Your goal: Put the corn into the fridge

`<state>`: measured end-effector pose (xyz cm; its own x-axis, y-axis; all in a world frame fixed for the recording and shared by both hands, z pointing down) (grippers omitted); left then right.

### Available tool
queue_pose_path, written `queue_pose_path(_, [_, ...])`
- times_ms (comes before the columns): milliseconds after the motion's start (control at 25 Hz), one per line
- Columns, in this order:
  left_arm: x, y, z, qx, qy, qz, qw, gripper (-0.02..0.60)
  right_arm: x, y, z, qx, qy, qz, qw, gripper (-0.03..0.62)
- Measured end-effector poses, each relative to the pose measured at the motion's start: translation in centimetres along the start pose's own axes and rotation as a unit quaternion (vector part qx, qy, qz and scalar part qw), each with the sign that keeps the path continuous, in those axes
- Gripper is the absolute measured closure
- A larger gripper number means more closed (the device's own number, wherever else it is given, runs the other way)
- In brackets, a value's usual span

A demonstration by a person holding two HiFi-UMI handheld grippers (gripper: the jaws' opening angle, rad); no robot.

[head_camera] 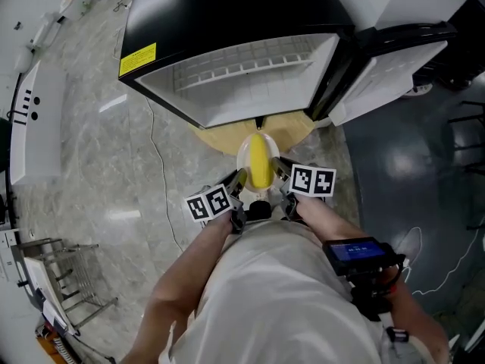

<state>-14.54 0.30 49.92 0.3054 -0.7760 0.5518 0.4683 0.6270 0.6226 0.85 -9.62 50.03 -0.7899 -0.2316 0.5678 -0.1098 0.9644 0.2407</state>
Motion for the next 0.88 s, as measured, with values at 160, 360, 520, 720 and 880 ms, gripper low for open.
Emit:
queue_pose_path(160, [0.6,-0.7,1.1,-0.008,-0.005,-0.002,1.0,0.531,1.5,-0.9,0.3,-0.002,0.003,0.006,1.0,0.545])
queue_pose_path(360, [1.4,-2.2,2.8,-0.004,-0.01,-0.007,0.9999,0.531,3.7,-2.2,0.8,-0.012,-0.002,0.013,1.0,0.545])
queue_pose_path(520, [1.9,-3.2,3.7,-0.01,-0.013,-0.01,0.9998,0.531,5.0,-3.1,1.4,-0.017,-0.001,0.017,1.0,0.546])
queue_pose_path(720, [4.1,-3.3,5.8,-0.02,-0.008,-0.006,0.9998,0.531,7.4,-3.9,0.4,-0.016,0.007,0.016,1.0,0.545])
queue_pose_path(880, [5.1,-3.8,6.2,-0.014,-0.003,0.001,0.9999,0.529,8.1,-4.6,0.0,-0.009,0.006,0.0,1.0,0.546])
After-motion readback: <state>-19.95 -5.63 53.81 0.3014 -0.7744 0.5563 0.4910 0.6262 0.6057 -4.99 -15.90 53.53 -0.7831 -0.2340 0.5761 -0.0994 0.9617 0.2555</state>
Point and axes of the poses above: the fingertips, and each gripper's own axes: x forward along the fingers, z to its left, y out of its underside, the point moved 6 cm from there along -x, backward along the fingers, and after that the axes turned 15 degrees about x, right-handed, at the moved point
